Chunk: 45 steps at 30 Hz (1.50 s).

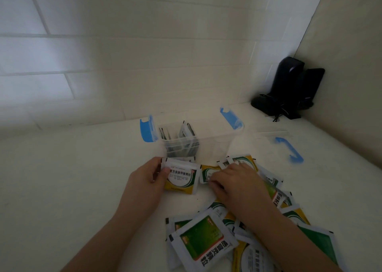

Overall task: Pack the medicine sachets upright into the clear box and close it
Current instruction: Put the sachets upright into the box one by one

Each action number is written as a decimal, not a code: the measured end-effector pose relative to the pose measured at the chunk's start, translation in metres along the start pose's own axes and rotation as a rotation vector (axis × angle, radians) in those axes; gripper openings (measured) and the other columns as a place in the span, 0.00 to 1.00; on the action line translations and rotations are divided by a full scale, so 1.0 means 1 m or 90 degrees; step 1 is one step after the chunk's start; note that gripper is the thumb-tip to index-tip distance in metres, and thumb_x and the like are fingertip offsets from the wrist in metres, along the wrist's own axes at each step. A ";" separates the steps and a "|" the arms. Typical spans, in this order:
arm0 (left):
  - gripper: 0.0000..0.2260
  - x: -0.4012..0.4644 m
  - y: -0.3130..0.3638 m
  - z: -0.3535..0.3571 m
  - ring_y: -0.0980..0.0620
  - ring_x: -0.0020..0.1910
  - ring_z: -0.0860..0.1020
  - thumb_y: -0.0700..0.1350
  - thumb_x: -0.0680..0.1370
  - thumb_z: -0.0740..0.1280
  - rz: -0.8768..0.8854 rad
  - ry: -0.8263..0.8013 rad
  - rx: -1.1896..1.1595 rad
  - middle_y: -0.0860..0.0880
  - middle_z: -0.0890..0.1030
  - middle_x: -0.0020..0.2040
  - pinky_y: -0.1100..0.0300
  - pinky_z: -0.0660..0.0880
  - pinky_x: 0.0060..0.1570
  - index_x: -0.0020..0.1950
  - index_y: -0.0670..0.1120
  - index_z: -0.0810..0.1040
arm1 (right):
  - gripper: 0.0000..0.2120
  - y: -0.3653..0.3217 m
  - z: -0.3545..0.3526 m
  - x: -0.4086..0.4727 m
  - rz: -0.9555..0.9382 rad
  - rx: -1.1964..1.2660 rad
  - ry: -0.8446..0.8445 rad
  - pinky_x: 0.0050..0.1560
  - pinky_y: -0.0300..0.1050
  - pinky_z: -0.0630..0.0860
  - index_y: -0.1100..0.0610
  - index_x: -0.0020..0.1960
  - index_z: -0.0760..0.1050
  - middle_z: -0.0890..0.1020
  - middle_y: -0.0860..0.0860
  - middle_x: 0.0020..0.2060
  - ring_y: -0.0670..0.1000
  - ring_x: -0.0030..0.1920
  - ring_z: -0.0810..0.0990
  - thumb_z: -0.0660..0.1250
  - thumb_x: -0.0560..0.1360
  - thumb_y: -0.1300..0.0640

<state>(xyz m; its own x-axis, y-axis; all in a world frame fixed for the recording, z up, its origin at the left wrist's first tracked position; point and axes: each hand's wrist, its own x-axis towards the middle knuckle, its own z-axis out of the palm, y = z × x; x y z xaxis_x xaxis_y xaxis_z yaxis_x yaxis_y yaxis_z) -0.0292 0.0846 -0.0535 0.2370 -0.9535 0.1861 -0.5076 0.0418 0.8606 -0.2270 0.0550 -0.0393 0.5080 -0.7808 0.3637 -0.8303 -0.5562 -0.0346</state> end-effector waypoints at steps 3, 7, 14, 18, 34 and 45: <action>0.10 -0.001 0.001 0.000 0.56 0.48 0.79 0.44 0.79 0.58 -0.018 -0.001 0.000 0.50 0.82 0.50 0.69 0.72 0.43 0.55 0.46 0.77 | 0.05 0.000 -0.005 0.000 0.077 0.133 0.095 0.34 0.34 0.67 0.52 0.34 0.78 0.75 0.43 0.25 0.47 0.31 0.72 0.68 0.68 0.58; 0.09 -0.002 0.003 0.000 0.57 0.46 0.79 0.44 0.79 0.59 -0.020 -0.020 -0.016 0.50 0.83 0.48 0.63 0.76 0.45 0.52 0.45 0.77 | 0.11 0.001 -0.019 0.001 0.173 0.403 0.230 0.38 0.28 0.68 0.51 0.39 0.76 0.73 0.40 0.34 0.43 0.36 0.71 0.70 0.68 0.66; 0.10 -0.006 0.010 0.003 0.64 0.34 0.79 0.45 0.78 0.60 -0.027 -0.121 -0.090 0.54 0.82 0.36 0.73 0.72 0.32 0.39 0.51 0.76 | 0.07 -0.014 -0.024 -0.003 0.106 0.632 0.045 0.31 0.36 0.79 0.45 0.36 0.74 0.84 0.42 0.36 0.44 0.37 0.82 0.62 0.70 0.55; 0.10 -0.005 0.012 0.001 0.63 0.34 0.79 0.45 0.78 0.60 -0.044 -0.132 -0.163 0.57 0.83 0.33 0.72 0.74 0.33 0.40 0.52 0.77 | 0.09 -0.013 -0.019 -0.003 0.119 0.583 -0.046 0.30 0.29 0.74 0.45 0.39 0.73 0.81 0.42 0.35 0.38 0.36 0.80 0.63 0.74 0.58; 0.09 -0.011 0.020 0.005 0.59 0.43 0.82 0.48 0.76 0.59 0.030 -0.206 -0.228 0.56 0.84 0.45 0.67 0.78 0.40 0.52 0.54 0.77 | 0.13 -0.015 0.000 -0.003 0.018 0.361 0.076 0.51 0.31 0.72 0.54 0.53 0.76 0.80 0.51 0.46 0.42 0.46 0.75 0.55 0.75 0.54; 0.12 -0.007 0.010 0.001 0.65 0.48 0.78 0.41 0.76 0.64 0.085 -0.079 -0.082 0.61 0.81 0.46 0.75 0.74 0.43 0.47 0.59 0.74 | 0.28 0.006 -0.031 0.001 0.046 0.297 -0.204 0.46 0.27 0.68 0.42 0.69 0.57 0.76 0.43 0.52 0.41 0.49 0.72 0.65 0.74 0.52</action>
<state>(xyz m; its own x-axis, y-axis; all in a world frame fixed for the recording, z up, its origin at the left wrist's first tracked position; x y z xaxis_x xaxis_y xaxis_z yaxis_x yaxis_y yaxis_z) -0.0368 0.0913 -0.0468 0.0668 -0.9660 0.2496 -0.4163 0.2003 0.8869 -0.2392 0.0598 -0.0099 0.5583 -0.8283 0.0474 -0.7131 -0.5083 -0.4827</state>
